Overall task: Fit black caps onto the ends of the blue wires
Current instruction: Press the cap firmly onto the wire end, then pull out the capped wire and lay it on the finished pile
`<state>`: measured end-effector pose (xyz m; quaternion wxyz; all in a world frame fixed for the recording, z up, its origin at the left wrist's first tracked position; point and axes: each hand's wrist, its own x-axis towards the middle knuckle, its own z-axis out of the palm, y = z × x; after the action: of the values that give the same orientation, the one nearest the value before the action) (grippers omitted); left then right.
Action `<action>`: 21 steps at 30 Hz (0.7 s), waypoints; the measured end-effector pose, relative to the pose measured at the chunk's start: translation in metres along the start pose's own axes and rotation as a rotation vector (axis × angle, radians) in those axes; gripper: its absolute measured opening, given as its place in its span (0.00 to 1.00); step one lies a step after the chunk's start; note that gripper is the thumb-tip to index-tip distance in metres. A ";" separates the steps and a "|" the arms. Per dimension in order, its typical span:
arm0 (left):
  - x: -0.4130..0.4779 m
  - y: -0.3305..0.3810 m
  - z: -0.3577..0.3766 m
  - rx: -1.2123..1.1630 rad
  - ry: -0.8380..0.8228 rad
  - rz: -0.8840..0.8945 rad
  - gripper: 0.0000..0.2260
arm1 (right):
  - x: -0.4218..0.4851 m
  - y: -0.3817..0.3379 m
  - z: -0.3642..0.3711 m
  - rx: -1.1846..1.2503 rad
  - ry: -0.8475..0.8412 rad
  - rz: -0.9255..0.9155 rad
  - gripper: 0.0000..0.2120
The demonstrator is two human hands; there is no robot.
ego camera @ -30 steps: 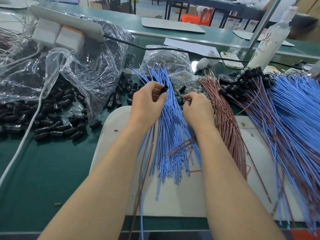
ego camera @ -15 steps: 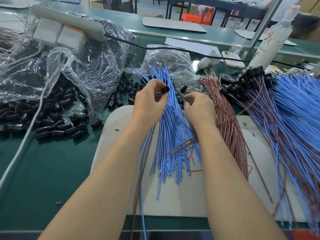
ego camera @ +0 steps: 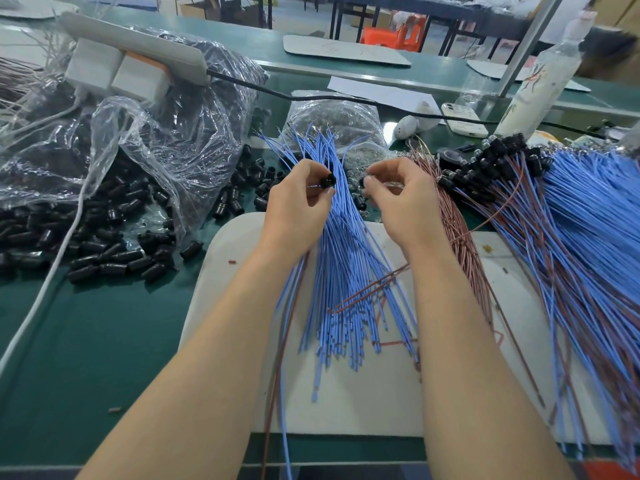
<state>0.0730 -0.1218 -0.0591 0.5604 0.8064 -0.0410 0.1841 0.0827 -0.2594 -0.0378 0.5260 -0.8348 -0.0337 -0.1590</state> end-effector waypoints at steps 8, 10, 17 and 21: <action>0.000 -0.002 0.001 -0.037 0.002 0.004 0.07 | -0.009 -0.017 0.003 0.055 -0.123 -0.119 0.08; 0.001 -0.001 0.002 -0.034 -0.001 -0.002 0.07 | -0.009 -0.017 0.005 0.001 -0.096 -0.159 0.08; -0.001 0.001 0.002 0.017 -0.025 -0.006 0.10 | -0.011 -0.018 0.009 -0.126 -0.039 -0.259 0.07; -0.001 0.001 0.000 0.065 -0.039 0.014 0.09 | -0.012 -0.019 0.008 -0.168 -0.028 -0.287 0.08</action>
<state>0.0715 -0.1228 -0.0588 0.5315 0.8274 -0.0516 0.1738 0.0694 -0.2427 -0.0280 0.4257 -0.8647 -0.1464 -0.2231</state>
